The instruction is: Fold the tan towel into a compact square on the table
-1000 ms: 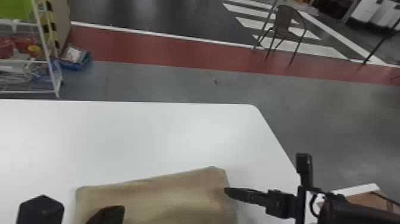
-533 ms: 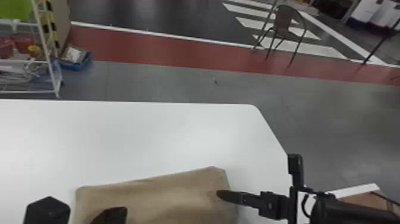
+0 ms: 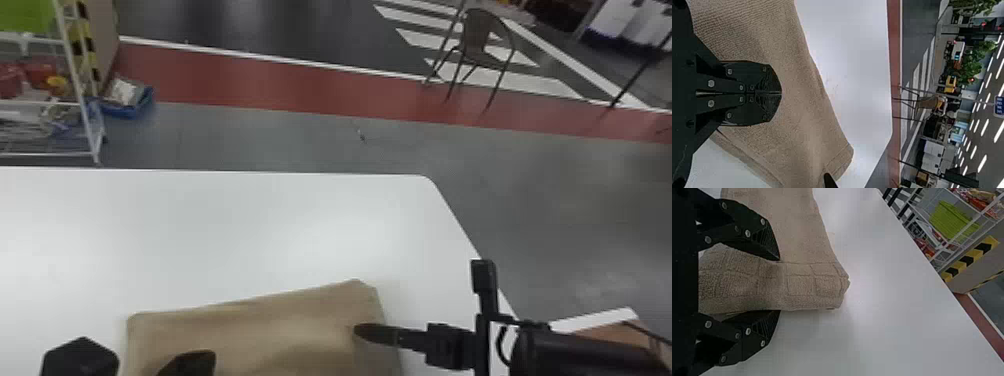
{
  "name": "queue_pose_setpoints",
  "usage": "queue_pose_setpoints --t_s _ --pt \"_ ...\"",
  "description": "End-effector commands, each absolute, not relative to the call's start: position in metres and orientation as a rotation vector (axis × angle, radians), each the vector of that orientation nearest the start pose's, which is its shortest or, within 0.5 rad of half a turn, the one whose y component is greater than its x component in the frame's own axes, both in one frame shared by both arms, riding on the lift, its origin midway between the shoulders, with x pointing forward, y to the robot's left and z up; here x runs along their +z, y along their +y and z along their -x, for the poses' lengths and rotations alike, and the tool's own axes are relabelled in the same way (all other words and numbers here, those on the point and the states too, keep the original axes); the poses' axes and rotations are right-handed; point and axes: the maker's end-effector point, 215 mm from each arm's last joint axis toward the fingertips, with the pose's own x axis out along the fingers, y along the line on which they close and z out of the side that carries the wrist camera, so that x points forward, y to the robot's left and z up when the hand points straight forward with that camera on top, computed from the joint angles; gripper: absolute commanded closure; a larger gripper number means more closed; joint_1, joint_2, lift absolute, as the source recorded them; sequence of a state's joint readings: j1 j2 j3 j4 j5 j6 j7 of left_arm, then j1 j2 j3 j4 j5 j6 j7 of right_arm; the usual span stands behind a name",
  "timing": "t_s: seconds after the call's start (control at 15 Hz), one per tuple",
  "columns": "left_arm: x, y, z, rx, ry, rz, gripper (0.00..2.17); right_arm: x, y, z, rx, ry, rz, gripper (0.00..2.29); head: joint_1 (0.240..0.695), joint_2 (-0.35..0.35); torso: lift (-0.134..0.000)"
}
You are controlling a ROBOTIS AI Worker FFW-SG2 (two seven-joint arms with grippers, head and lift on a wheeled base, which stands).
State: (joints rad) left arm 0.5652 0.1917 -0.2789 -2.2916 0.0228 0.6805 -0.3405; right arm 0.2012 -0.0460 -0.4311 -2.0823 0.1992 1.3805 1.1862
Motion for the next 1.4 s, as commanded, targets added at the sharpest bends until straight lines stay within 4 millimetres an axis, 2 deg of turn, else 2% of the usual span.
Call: queue_pose_setpoints --t_s 0.0,0.13,0.33,0.6,0.67,0.73,0.87,0.93,1.13,1.33 --pt "-0.432 0.037 -0.325 -0.665 0.564 0.012 1.79 -0.451 -0.266 -0.356 0.482 0.895 -0.571 0.67 0.695 -0.350 -0.123" --pt "-0.433 0.037 -0.324 -0.665 0.566 0.011 1.79 -0.449 -0.269 -0.356 0.489 0.888 -0.578 1.02 0.695 -0.350 -0.123" --pt "-0.435 0.035 -0.322 -0.666 0.572 0.002 1.79 -0.443 -0.270 -0.358 0.514 0.865 -0.623 1.29 0.695 -0.350 -0.123" --pt "-0.437 0.033 -0.321 -0.665 0.574 0.003 1.79 -0.432 -0.272 -0.359 0.527 0.837 -0.672 1.31 0.695 -0.350 -0.123" --pt "-0.437 0.032 -0.321 -0.667 0.575 0.003 1.79 -0.434 -0.273 -0.357 0.514 0.850 -0.676 1.27 0.695 -0.350 -0.123" --pt "-0.437 0.032 -0.322 -0.665 0.573 -0.002 1.79 -0.436 -0.275 -0.356 0.501 0.855 -0.654 1.03 0.695 -0.350 -0.123" --pt "-0.436 0.032 -0.322 -0.667 0.571 -0.002 1.79 -0.435 -0.280 -0.354 0.490 0.853 -0.637 1.08 0.695 -0.350 -0.123" --pt "-0.437 0.031 -0.321 -0.668 0.573 -0.001 1.79 -0.433 -0.281 -0.354 0.490 0.852 -0.634 1.24 0.695 -0.350 -0.123" --pt "-0.437 0.027 -0.318 -0.679 0.579 0.002 1.79 -0.424 -0.269 -0.356 0.511 0.851 -0.631 1.32 0.695 -0.350 -0.123" --pt "-0.441 0.027 -0.315 -0.685 0.587 0.002 1.79 -0.417 -0.245 -0.358 0.541 0.871 -0.636 1.32 0.695 -0.350 -0.123"
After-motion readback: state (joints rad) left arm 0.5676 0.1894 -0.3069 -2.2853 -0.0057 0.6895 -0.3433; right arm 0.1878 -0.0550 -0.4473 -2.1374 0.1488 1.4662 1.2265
